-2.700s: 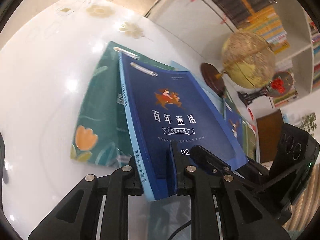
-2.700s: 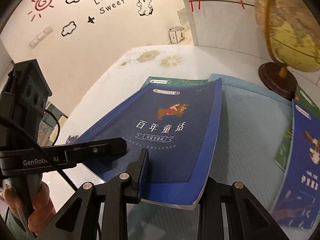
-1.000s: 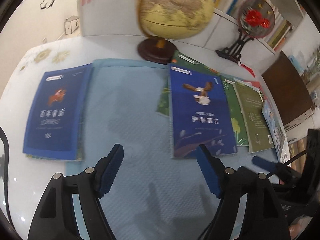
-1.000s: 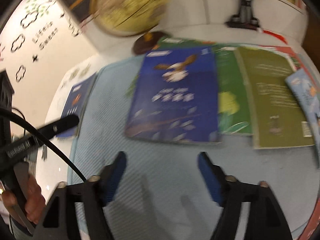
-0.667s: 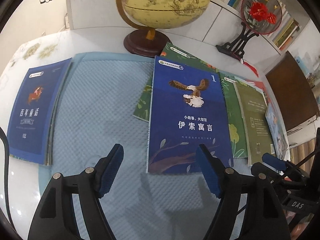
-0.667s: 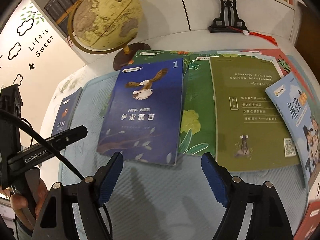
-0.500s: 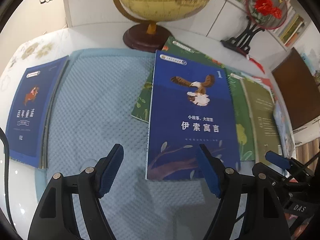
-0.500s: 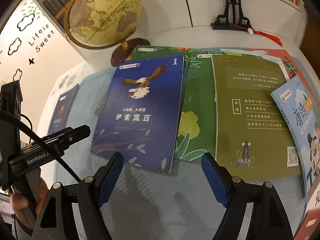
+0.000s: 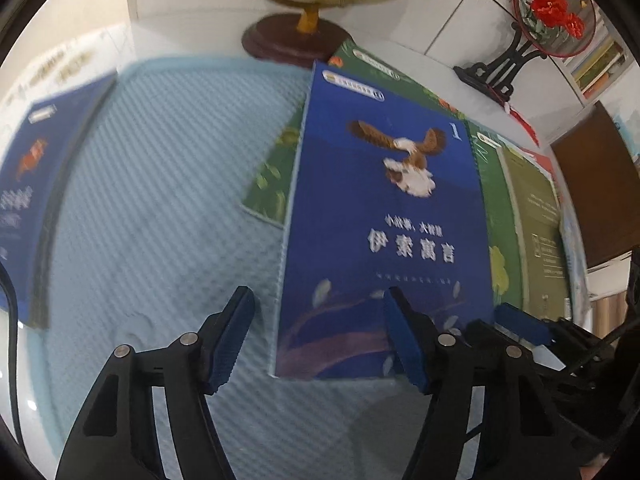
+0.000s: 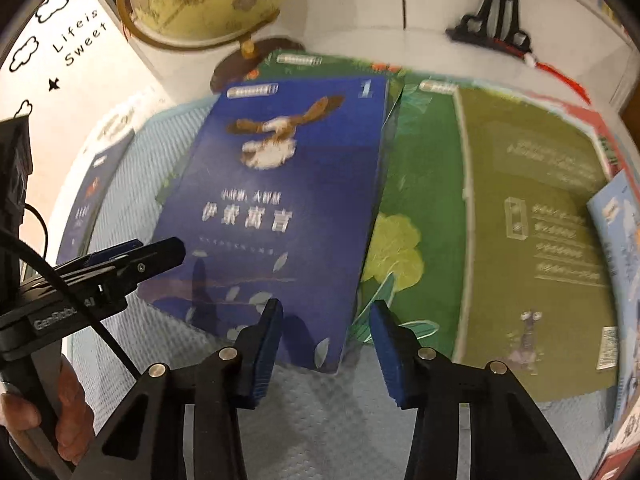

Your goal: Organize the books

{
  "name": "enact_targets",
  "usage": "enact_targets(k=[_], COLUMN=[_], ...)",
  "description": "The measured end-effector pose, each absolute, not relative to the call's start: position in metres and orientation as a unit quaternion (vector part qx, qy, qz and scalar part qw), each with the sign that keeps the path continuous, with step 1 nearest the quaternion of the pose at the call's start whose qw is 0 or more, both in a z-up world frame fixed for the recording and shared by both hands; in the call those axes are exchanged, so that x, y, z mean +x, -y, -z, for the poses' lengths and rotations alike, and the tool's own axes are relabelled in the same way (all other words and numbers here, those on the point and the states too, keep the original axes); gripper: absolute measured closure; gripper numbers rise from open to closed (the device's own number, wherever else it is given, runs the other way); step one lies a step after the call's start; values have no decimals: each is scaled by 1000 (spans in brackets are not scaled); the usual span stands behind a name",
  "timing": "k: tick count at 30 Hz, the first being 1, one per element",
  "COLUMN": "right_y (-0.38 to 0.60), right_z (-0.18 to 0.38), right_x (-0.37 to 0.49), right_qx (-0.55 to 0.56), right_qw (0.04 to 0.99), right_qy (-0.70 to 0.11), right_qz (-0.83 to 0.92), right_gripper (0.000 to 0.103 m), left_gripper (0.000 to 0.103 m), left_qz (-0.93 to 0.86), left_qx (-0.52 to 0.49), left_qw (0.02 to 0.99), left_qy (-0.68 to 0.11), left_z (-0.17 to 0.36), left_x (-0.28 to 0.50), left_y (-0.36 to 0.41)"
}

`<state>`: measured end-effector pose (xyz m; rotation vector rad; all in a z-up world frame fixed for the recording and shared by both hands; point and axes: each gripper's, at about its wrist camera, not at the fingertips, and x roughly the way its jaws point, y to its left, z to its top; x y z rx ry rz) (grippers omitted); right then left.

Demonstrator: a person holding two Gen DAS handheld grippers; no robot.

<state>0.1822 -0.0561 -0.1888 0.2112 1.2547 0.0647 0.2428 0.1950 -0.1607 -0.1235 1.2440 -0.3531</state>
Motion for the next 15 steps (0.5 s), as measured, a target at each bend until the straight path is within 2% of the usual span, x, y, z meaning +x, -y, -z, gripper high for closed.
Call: enact_targets(k=[8, 15], right_y=[52, 60], right_z=[189, 188], right_x=[165, 113], right_qx=[93, 86], right_qw=[795, 780], right_qy=[-594, -613], right_qz=[-80, -90], right_gripper=[56, 56], left_gripper=[39, 39], left_qz=[199, 235], left_qx=[-77, -71], left_qw=[784, 760], left_qy=[-583, -602], left_z=[159, 162], left_x=[215, 158], left_y=[-198, -200])
